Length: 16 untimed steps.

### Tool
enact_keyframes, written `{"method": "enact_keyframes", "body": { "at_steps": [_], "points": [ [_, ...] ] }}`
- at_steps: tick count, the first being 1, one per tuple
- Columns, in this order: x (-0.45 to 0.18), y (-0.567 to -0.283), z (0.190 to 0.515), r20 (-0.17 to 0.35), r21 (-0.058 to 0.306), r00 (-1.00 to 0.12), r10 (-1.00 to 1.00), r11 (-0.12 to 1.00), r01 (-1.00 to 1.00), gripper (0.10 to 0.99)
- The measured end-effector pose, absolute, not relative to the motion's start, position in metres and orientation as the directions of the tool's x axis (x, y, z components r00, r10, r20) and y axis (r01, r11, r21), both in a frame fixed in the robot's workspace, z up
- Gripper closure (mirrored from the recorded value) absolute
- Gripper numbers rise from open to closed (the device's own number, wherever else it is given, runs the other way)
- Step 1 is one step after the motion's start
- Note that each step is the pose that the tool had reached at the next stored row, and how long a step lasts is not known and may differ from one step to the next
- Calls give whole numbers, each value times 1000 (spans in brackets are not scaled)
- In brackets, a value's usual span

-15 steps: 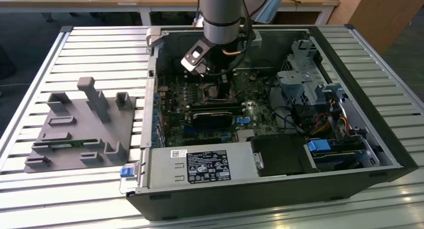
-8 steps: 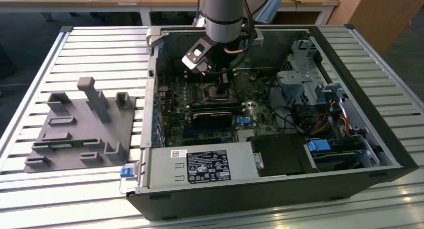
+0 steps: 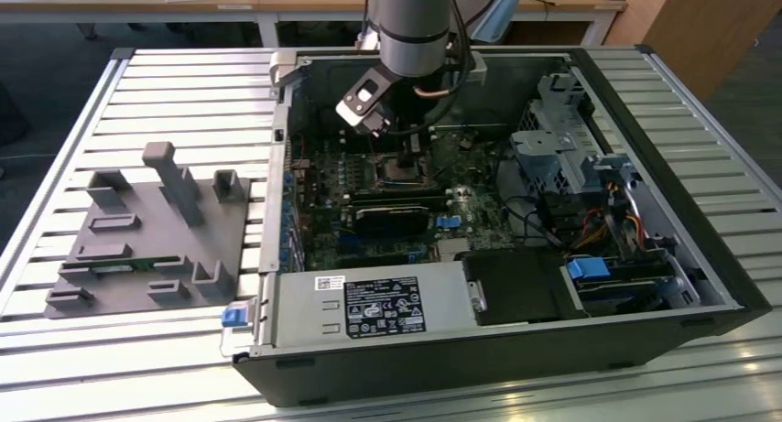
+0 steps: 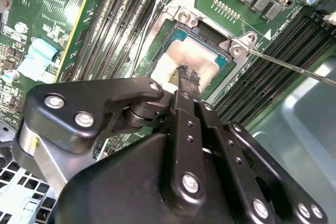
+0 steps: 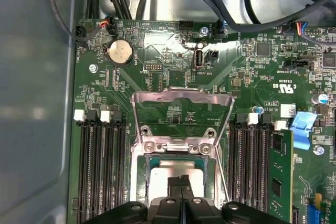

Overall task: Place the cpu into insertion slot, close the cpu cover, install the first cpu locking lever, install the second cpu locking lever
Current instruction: 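Place the cpu into insertion slot, then close the cpu cover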

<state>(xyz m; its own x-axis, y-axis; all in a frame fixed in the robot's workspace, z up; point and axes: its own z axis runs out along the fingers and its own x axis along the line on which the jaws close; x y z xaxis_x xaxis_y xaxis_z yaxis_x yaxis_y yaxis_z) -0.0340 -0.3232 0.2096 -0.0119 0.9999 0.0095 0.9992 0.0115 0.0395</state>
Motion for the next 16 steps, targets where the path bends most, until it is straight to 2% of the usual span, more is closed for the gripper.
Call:
{"method": "enact_keyframes", "body": {
  "at_steps": [16],
  "points": [
    [-33, -323, 215, 10, 29, -12, 1000, 11, 1000, 980]
  ]
}}
